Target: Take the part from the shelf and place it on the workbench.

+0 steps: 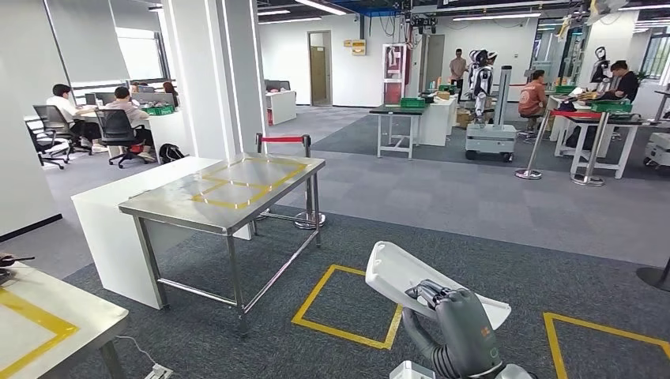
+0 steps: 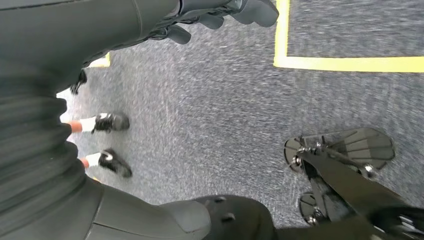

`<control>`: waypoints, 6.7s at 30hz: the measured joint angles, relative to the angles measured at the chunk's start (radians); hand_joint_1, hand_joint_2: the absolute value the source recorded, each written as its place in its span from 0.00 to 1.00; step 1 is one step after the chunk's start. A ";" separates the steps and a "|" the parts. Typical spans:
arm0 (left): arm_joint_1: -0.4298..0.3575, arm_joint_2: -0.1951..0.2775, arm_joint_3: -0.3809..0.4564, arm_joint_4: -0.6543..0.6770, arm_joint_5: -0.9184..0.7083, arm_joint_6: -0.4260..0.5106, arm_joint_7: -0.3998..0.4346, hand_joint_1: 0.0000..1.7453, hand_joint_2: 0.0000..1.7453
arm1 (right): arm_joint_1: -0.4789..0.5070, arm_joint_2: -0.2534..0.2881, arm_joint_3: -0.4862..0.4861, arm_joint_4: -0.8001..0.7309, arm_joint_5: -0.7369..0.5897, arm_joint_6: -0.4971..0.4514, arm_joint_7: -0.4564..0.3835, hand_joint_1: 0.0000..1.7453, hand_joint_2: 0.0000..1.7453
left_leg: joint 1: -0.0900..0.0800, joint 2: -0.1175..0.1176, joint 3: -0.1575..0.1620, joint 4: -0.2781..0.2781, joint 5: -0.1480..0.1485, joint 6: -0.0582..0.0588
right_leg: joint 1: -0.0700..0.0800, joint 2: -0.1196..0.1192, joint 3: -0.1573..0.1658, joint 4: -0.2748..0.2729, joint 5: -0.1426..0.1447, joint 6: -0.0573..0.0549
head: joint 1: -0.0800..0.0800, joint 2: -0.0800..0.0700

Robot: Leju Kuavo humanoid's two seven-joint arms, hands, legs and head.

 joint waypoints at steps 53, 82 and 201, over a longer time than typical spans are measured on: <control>-0.046 -0.003 0.004 0.000 -0.073 -0.035 0.063 0.00 1.00 | 0.027 -0.081 -0.054 -0.018 -0.026 -0.054 -0.010 1.00 1.00 | 0.002 -0.120 0.108 -0.258 0.138 0.028 | -0.010 0.115 -0.003 0.032 -0.023 0.045 | 0.004 0.000; -0.054 0.000 0.004 0.003 -0.074 -0.072 0.089 0.00 1.00 | 0.040 -0.053 -0.058 -0.043 0.006 -0.055 -0.020 1.00 1.00 | -0.005 -0.097 0.117 -0.251 0.128 0.051 | -0.012 0.120 -0.009 0.034 -0.015 0.055 | 0.004 0.000; -0.052 0.003 0.009 0.003 -0.109 -0.067 0.060 0.00 1.00 | 0.050 -0.029 -0.104 -0.033 0.056 -0.050 -0.031 1.00 1.00 | -0.009 0.000 0.045 0.005 -0.091 0.024 | 0.005 0.057 0.003 0.011 -0.005 0.007 | -0.003 0.000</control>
